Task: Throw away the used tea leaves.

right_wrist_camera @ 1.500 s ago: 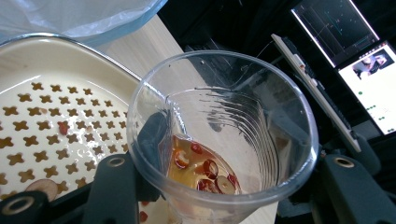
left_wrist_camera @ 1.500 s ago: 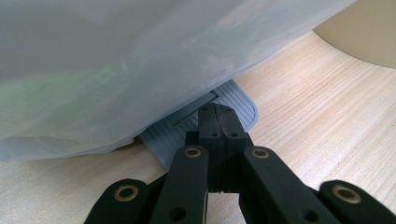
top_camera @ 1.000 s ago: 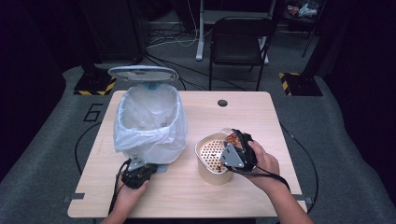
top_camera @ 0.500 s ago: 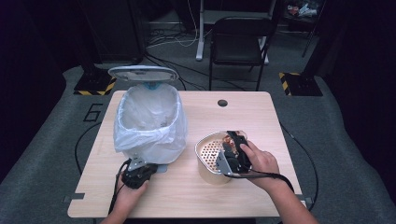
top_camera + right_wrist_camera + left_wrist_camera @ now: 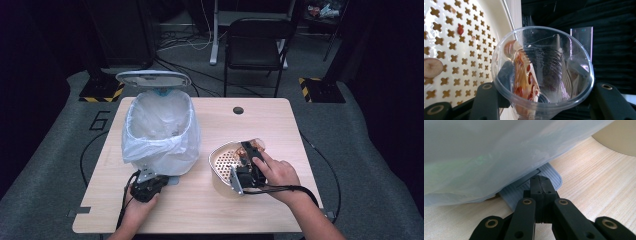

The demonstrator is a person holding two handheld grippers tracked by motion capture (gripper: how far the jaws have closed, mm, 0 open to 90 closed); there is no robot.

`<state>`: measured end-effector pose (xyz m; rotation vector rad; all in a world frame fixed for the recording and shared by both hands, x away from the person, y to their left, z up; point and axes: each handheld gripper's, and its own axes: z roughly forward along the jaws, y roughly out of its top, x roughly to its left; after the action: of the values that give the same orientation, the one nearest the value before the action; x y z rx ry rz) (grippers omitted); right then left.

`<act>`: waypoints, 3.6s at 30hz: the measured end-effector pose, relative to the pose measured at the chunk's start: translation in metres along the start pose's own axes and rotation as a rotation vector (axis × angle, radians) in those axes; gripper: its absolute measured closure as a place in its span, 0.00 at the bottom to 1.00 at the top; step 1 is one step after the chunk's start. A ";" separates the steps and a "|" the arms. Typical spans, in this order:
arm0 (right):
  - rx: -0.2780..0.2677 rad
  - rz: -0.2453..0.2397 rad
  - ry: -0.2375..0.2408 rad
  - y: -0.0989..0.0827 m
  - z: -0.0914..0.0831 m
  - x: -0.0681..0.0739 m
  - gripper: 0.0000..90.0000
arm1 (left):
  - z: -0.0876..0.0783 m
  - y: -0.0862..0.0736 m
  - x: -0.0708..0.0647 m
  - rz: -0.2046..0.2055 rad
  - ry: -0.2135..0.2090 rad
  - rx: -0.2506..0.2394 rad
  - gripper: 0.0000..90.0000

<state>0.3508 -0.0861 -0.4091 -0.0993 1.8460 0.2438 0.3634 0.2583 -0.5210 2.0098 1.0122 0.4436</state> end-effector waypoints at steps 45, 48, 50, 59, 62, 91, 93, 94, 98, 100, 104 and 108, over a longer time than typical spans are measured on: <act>-0.019 -0.498 -0.146 0.007 -0.002 0.010 0.51 | 0.000 0.000 0.000 -0.002 0.000 -0.001 1.00; -0.021 -0.536 -0.154 0.006 -0.003 0.011 0.51 | 0.000 0.000 0.000 -0.002 0.000 0.000 1.00; -0.024 -0.586 -0.152 0.007 -0.002 0.009 0.51 | 0.000 0.000 0.000 0.000 0.001 -0.001 1.00; -0.032 -0.669 -0.160 0.004 -0.003 0.009 0.51 | 0.000 0.000 0.000 -0.001 0.000 0.000 1.00; -0.021 -0.638 -0.127 0.002 -0.005 0.011 0.51 | 0.000 0.000 0.000 0.001 0.001 0.000 1.00; -0.064 -0.613 -0.118 0.004 -0.003 0.012 0.51 | 0.000 0.000 0.000 0.000 0.001 0.000 1.00; -0.035 -0.688 -0.117 0.006 -0.007 0.005 0.51 | 0.000 0.000 0.000 0.000 0.001 -0.001 1.00; -0.039 -0.692 -0.107 0.006 -0.006 0.004 0.51 | 0.000 0.000 0.000 0.000 0.001 -0.001 1.00; -0.113 -0.661 -0.071 0.012 -0.006 -0.015 0.51 | 0.000 0.000 -0.001 -0.014 -0.003 0.000 1.00; -0.066 -0.314 -0.061 0.004 -0.011 -0.004 0.51 | 0.000 0.000 0.000 0.000 0.001 -0.001 1.00; -0.074 -0.120 -0.022 0.001 -0.013 -0.015 0.51 | 0.000 0.000 0.000 0.000 0.001 -0.001 1.00; -0.093 0.028 0.016 -0.004 -0.013 -0.024 0.51 | 0.000 0.000 0.000 0.000 0.002 0.000 1.00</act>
<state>0.3461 -0.0937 -0.3829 -0.1400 1.8527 0.3496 0.3633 0.2582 -0.5210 2.0099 1.0129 0.4457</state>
